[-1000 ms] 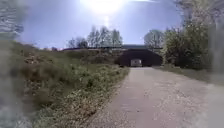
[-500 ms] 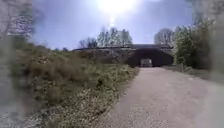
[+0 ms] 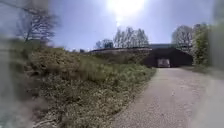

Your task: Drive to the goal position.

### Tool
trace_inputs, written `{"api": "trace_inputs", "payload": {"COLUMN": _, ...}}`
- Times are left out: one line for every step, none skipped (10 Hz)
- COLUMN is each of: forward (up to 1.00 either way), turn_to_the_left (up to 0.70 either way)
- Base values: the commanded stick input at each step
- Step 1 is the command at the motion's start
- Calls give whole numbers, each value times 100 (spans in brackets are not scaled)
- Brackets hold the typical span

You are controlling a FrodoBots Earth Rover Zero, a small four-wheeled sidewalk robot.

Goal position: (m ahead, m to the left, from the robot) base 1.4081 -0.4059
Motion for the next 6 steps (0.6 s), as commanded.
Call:
{"api": "trace_inputs", "payload": {"forward": 0, "turn_to_the_left": 0}}
{"api": "trace_inputs", "payload": {"forward": 0, "turn_to_the_left": 0}}
{"api": "trace_inputs", "payload": {"forward": 0, "turn_to_the_left": 0}}
{"api": "trace_inputs", "payload": {"forward": 0, "turn_to_the_left": 0}}
{"api": "trace_inputs", "payload": {"forward": 0, "turn_to_the_left": 0}}
{"api": "trace_inputs", "payload": {"forward": 0, "turn_to_the_left": 0}}
